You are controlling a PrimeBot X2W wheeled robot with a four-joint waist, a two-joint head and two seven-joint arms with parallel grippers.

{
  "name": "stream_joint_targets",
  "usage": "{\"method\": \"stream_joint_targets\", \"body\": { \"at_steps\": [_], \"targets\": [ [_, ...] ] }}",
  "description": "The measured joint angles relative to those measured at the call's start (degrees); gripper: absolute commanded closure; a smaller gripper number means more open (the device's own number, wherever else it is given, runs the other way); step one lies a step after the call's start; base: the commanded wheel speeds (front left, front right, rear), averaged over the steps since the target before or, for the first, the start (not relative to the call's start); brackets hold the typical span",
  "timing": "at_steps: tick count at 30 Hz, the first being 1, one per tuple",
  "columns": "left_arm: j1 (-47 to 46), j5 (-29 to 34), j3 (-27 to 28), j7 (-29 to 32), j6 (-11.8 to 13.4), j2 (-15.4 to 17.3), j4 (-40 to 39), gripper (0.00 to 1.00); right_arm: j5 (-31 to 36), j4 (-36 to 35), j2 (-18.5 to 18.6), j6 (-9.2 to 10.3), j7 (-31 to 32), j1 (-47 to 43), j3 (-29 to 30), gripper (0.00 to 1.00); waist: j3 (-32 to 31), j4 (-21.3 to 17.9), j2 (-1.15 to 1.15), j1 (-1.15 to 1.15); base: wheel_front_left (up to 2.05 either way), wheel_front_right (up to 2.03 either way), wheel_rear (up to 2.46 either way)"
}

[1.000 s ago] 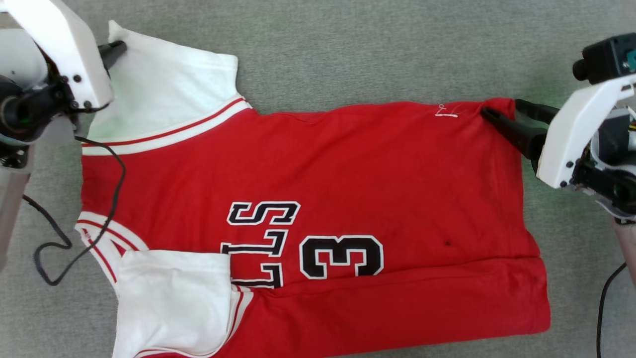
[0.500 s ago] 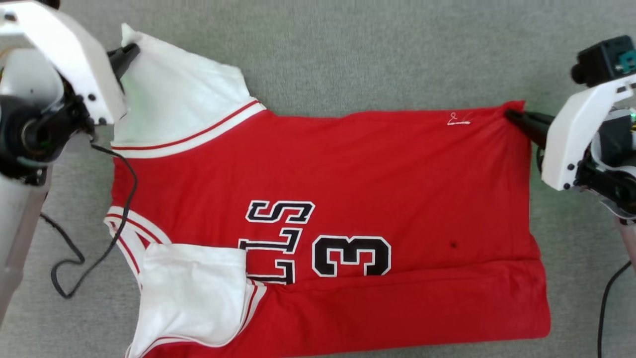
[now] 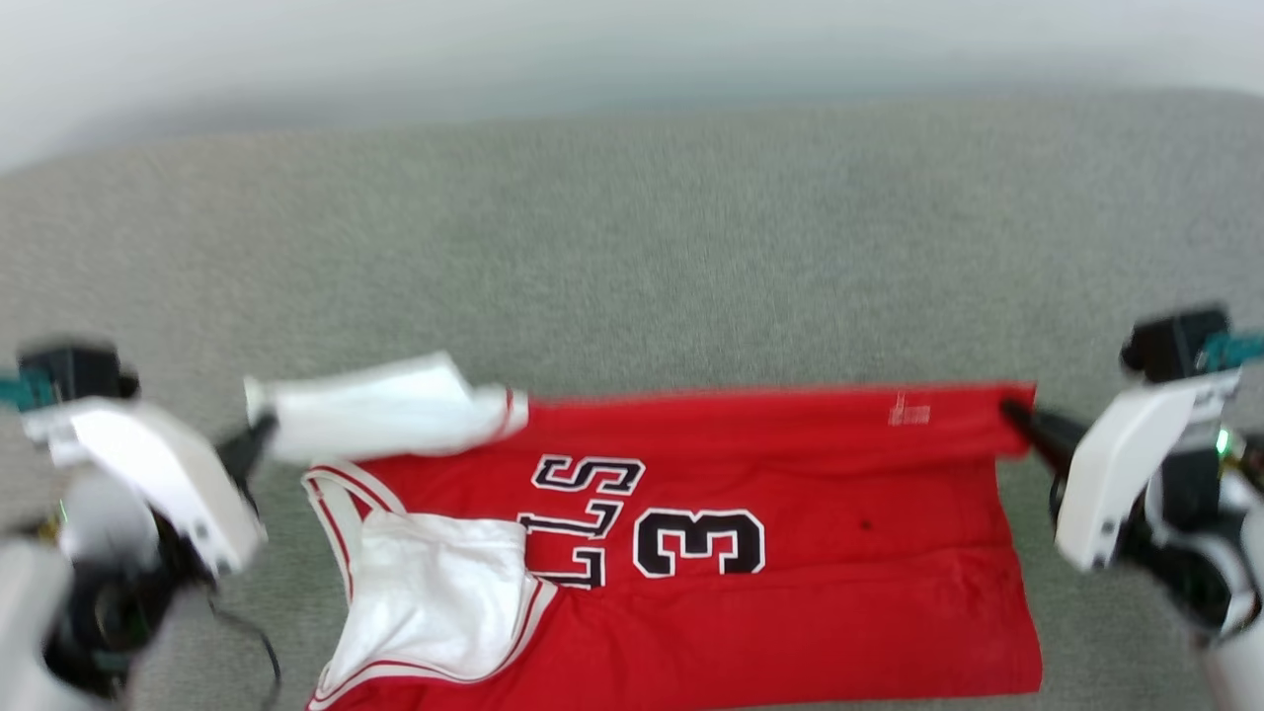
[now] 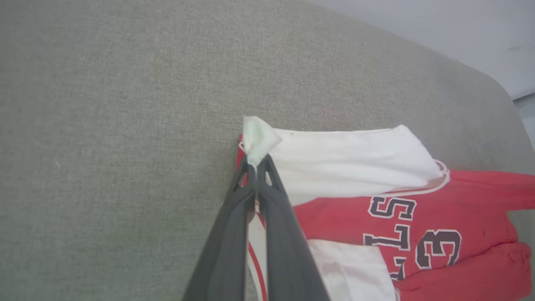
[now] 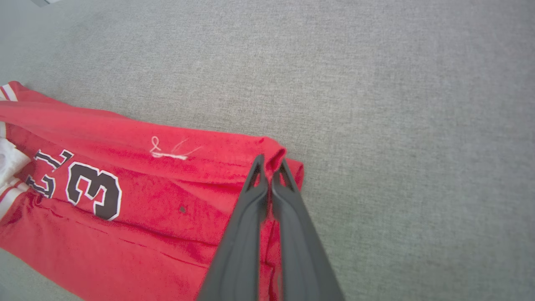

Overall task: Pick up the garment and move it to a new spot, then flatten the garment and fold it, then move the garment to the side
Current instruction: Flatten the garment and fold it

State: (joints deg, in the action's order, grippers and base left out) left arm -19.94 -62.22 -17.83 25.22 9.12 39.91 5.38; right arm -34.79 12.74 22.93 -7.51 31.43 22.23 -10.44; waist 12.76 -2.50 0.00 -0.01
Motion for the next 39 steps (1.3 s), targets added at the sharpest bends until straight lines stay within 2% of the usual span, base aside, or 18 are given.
{"method": "stream_joint_targets", "body": {
  "at_steps": [5,7,8,9,10,11,17,22,25,28,32,36,39],
  "targets": [
    [12.29,-2.0,0.23,-3.27,1.57,-1.57,-2.6,1.0,0.55,-1.51,-1.83,0.0,-2.05,-9.4,2.15,1.0,-4.69,0.72,0.0,-0.01,0.0,0.0,0.0],
    [16.22,-2.29,0.26,-4.88,2.05,-2.46,-3.35,1.0,1.01,-1.35,-2.74,0.0,-3.68,-12.38,3.64,0.65,-5.97,0.97,0.0,-0.01,0.0,0.0,0.0],
    [17.75,-2.55,0.13,-5.65,2.26,-3.16,-3.37,0.95,1.22,-1.03,-3.14,-0.01,-4.23,-13.8,4.05,0.61,-6.42,1.08,0.0,-0.01,0.0,0.0,0.0],
    [19.11,-2.55,-0.05,-6.47,2.5,-3.86,-3.25,0.62,1.46,-0.51,-3.68,-0.01,-4.79,-15.33,4.69,0.16,-6.78,1.19,0.0,-0.01,0.0,0.0,0.0],
    [20.22,-2.77,-0.33,-6.8,2.48,-4.56,-3.08,0.15,1.47,0.08,-4.3,0.0,-5.14,-16.88,5.16,0.0,-7.09,1.3,0.0,-0.01,0.0,0.0,0.0],
    [21.19,-3.04,-0.82,-6.92,2.45,-5.05,-2.85,0.0,1.52,0.55,-4.88,0.0,-5.44,-18.24,5.31,0.0,-7.35,1.38,0.0,-0.01,0.0,0.0,0.0],
    [23.09,0.54,-2.45,-10.83,2.98,-5.9,-2.71,0.0,1.54,0.52,-6.52,0.0,-7.27,-23.58,5.67,0.0,-8.91,1.07,0.0,-0.01,0.0,0.0,0.0],
    [23.06,5.63,-1.71,-17.44,4.55,-5.8,-5.77,0.0,2.11,-5.55,-6.02,0.0,-8.8,-24.82,7.36,0.0,-10.67,0.18,0.0,0.0,0.0,0.0,0.0],
    [22.05,8.61,-0.51,-22.03,5.77,-5.95,-8.25,0.0,2.9,-9.66,-5.53,0.0,-7.37,-24.93,9.95,0.0,-11.52,-0.44,0.0,0.0,0.0,0.0,0.0],
    [20.31,11.5,-0.31,-25.68,6.49,-6.46,-10.7,0.0,3.44,-12.1,-5.01,0.0,-4.0,-24.38,12.83,0.0,-11.8,-0.88,0.0,0.0,0.0,0.0,0.0],
    [18.1,15.95,-1.03,-30.83,7.54,-8.11,-12.91,0.0,4.14,-13.4,-4.53,0.01,3.94,-22.46,15.55,0.0,-11.32,-0.7,0.0,0.0,0.0,0.0,0.0],
    [15.95,20.4,-2.27,-35.39,8.57,-9.78,-13.74,0.0,4.68,-13.4,-3.36,0.01,11.88,-20.78,15.92,0.0,-9.98,0.28,0.0,0.01,0.0,0.0,0.0],
    [14.23,23.12,-3.72,-36.9,8.8,-10.78,-14.37,0.0,4.9,-13.1,-3.54,0.01,15.62,-20.24,15.26,0.0,-8.47,1.34,0.0,0.01,0.0,0.0,0.0]
  ]
}}
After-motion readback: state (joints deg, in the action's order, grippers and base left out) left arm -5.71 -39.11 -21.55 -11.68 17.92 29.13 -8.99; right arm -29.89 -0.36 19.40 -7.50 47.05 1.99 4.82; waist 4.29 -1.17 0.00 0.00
